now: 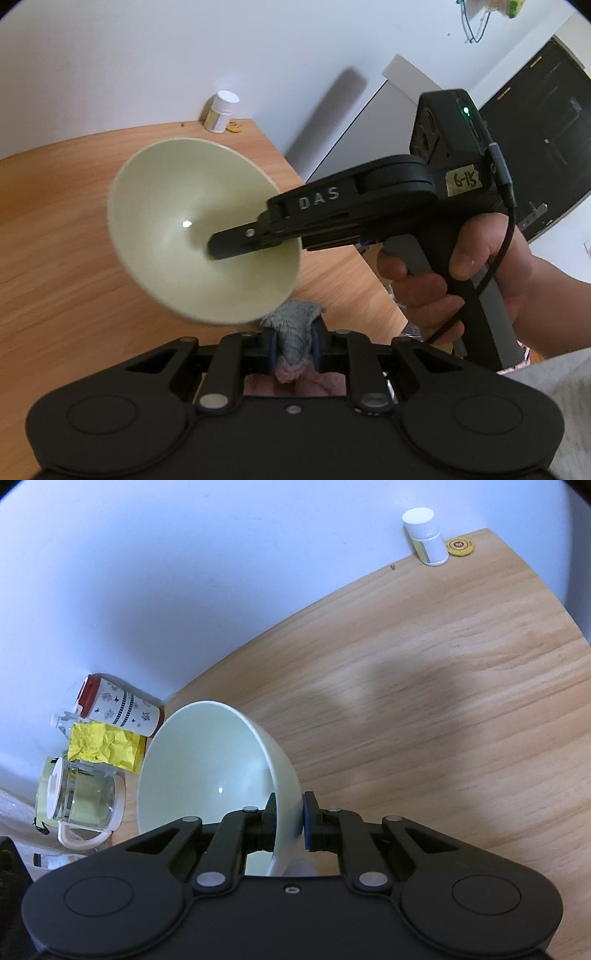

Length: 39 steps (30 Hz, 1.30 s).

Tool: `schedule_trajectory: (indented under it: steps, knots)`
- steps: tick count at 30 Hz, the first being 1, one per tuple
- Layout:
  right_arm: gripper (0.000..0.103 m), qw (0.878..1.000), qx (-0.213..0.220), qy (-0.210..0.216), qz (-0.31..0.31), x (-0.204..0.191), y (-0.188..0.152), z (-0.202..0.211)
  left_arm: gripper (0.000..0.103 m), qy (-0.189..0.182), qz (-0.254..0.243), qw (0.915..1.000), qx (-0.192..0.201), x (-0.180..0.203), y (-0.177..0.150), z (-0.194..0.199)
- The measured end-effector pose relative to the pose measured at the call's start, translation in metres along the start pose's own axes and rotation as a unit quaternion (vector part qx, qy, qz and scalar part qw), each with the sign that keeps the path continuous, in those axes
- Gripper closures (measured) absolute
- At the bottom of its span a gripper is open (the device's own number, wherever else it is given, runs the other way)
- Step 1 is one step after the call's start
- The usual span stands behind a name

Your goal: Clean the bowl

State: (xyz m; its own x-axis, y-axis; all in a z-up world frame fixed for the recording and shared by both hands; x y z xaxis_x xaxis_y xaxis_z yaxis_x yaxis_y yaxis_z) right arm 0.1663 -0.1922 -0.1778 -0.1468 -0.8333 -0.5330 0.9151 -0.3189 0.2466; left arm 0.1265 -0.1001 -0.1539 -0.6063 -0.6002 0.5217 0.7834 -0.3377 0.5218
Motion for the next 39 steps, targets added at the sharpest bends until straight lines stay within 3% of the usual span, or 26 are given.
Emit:
schedule_trajectory:
  steps: [4, 14, 24, 30, 35, 38, 39]
  knots:
    - [0.090, 1.000, 0.004, -0.005, 0.001, 0.000, 0.001, 0.000, 0.087, 0.026, -0.012, 0.9990, 0.036, 0.005, 0.006, -0.002]
    - [0.089, 1.000, 0.008, -0.007, -0.017, 0.003, 0.006, -0.001, 0.087, 0.051, -0.023, 0.9967, 0.059, 0.008, 0.007, -0.004]
    - [0.089, 1.000, 0.017, 0.000, -0.017, 0.008, 0.014, 0.006, 0.087, 0.079, 0.036, 0.9921, 0.091, -0.032, 0.000, 0.042]
    - [0.089, 1.000, 0.008, 0.013, -0.026, 0.007, 0.010, 0.006, 0.087, 0.083, 0.102, 0.9824, 0.132, -0.054, 0.007, 0.065]
    - [0.089, 0.999, -0.003, 0.024, -0.033, 0.009, 0.007, 0.005, 0.087, 0.065, 0.186, 0.9658, 0.169, -0.081, 0.013, 0.077]
    - [0.089, 0.999, -0.009, 0.031, -0.033, 0.006, 0.003, 0.004, 0.088, 0.046, 0.242, 0.9514, 0.185, -0.096, 0.014, 0.075]
    - [0.089, 0.999, -0.011, 0.033, -0.033, 0.005, 0.001, 0.003, 0.088, 0.045, 0.241, 0.9519, 0.183, -0.095, 0.014, 0.073]
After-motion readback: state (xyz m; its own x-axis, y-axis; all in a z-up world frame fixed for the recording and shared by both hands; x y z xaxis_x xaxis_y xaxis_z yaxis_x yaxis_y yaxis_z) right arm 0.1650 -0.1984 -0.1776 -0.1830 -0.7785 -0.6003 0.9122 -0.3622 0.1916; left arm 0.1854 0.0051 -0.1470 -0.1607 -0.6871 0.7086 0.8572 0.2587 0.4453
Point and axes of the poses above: each gripper's, at about its wrist camera, not at the fingertips, and z roughly against the way its jaws point, x to its right, y to its top, the point moved 10 cm from there along -z, roughly the way its jaws point, and after that the axes turned 4 degrees about -y, right-handed, at the moved point
